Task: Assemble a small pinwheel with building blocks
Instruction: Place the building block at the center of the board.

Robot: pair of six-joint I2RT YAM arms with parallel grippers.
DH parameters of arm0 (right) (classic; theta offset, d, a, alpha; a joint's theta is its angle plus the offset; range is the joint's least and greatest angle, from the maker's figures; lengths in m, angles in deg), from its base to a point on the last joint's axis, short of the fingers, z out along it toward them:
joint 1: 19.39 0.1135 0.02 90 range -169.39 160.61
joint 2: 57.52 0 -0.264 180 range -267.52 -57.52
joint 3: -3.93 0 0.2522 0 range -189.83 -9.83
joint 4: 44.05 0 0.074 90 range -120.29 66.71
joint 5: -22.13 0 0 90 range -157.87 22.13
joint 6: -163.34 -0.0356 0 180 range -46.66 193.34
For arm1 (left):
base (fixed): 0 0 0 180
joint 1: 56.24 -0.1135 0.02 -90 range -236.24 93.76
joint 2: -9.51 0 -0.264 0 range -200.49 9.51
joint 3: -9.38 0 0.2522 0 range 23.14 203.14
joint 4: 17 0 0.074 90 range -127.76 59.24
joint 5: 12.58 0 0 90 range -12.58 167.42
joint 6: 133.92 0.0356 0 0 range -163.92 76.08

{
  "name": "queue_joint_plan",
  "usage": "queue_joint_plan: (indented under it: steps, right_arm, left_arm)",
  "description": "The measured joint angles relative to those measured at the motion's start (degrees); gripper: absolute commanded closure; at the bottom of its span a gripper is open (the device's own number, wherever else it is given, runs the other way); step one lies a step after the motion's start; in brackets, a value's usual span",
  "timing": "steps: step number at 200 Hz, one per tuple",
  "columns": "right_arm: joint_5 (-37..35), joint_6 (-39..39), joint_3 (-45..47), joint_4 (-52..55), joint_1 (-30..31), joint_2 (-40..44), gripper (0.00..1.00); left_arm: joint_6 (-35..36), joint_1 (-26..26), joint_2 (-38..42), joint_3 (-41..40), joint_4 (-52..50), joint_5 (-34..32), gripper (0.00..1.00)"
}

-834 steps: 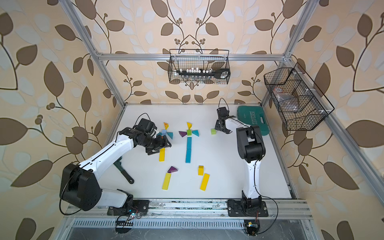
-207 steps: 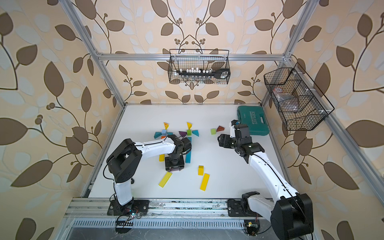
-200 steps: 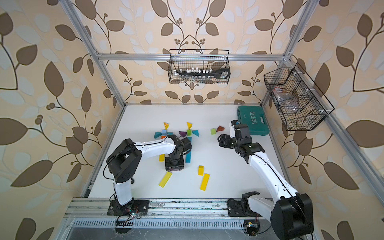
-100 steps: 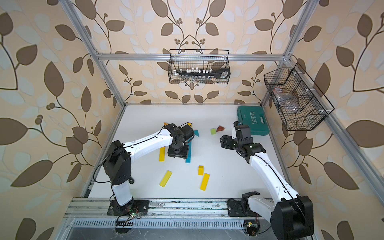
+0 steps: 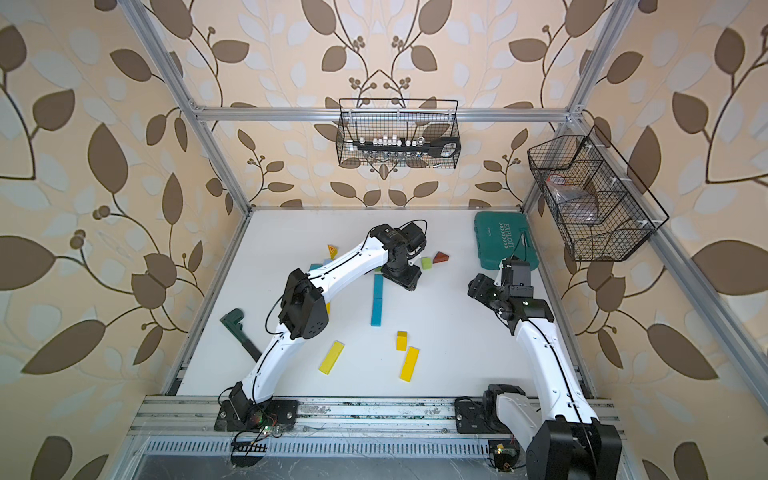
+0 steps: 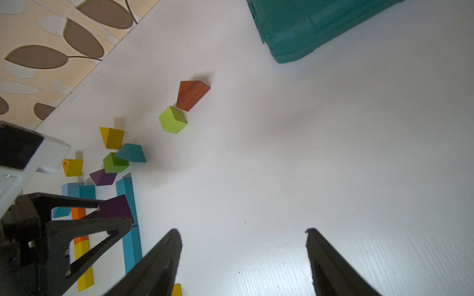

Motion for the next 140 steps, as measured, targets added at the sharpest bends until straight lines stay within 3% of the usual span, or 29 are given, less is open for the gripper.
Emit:
queue_joint_plan:
  steps: [34,71,110,140]
  right_arm:
    - [1.1,-0.5,1.0,0.3,-0.1,0.0,0.22]
    - [2.3,-0.5,1.0,0.2,-0.1,-0.5,0.22]
    - [3.1,-0.3,1.0,0.2,-0.1,-1.0,0.22]
    - [3.8,0.3,1.0,0.2,-0.1,-1.2,0.21]
  left_arm:
    - [3.0,0.0,-3.3,0.1,-2.9,1.2,0.61]
    - [4.1,0.1,-3.9,0.0,-3.8,1.2,0.45]
    - [4.2,0.5,-3.9,-0.7,-3.7,1.5,0.47]
    - [4.2,0.9,-4.0,-1.2,-3.6,1.4,0.40]
